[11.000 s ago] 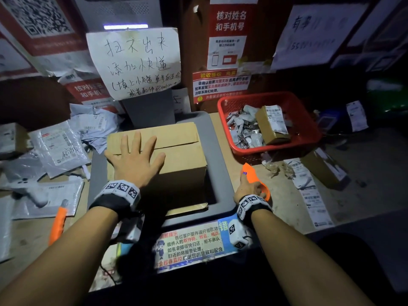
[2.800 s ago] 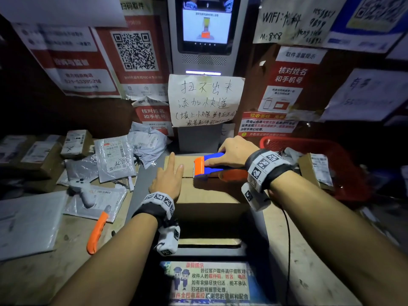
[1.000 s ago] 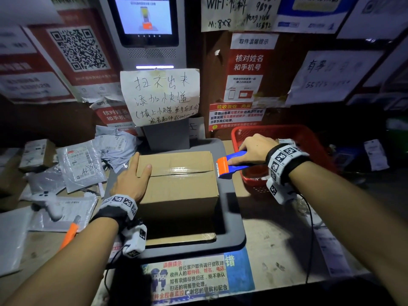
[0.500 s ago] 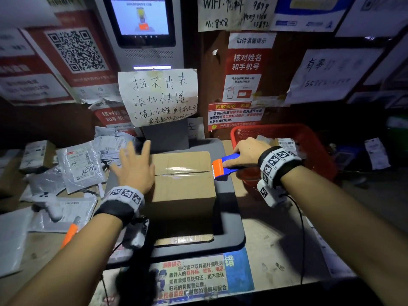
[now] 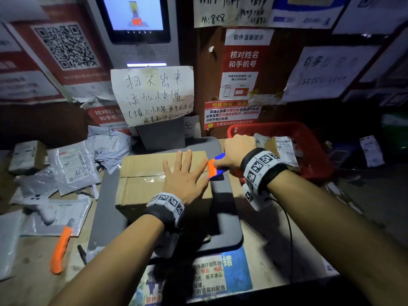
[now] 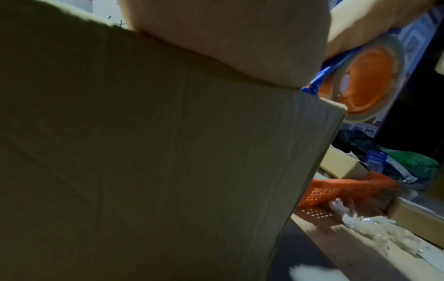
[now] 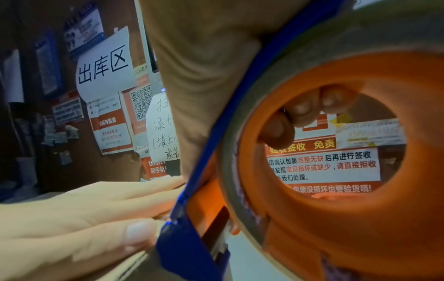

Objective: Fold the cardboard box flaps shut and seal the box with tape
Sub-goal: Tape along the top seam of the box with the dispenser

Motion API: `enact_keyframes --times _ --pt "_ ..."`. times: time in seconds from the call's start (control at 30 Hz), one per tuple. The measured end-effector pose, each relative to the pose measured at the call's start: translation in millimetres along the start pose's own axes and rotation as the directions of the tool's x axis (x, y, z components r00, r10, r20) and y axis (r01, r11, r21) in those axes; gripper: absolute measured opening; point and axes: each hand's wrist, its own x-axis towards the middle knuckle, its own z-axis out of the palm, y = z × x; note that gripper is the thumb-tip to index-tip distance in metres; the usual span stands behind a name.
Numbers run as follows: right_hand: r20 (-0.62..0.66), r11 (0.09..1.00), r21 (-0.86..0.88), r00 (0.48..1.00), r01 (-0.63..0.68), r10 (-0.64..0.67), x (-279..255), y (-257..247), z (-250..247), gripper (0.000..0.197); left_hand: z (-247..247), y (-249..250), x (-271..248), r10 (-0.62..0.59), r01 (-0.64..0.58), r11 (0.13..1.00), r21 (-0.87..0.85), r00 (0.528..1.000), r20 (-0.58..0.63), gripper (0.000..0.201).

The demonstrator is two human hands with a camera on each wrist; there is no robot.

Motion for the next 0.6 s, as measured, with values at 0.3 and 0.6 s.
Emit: enact_keyframes --times 0.3,0.6 --pt "0.044 0.997 -0.072 0.999 -0.025 0.028 6 -27 -17 0.038 0 -1 1 -0.006 0.006 1.000 -0.012 1.000 0.017 0.059" --pt "0.281 0.985 -0.096 0.946 -0.141 0.163 -27 -32 67 0.050 1 -2 -2 0.006 -0.007 1.000 -0.017 1.000 -0.021 0.057"
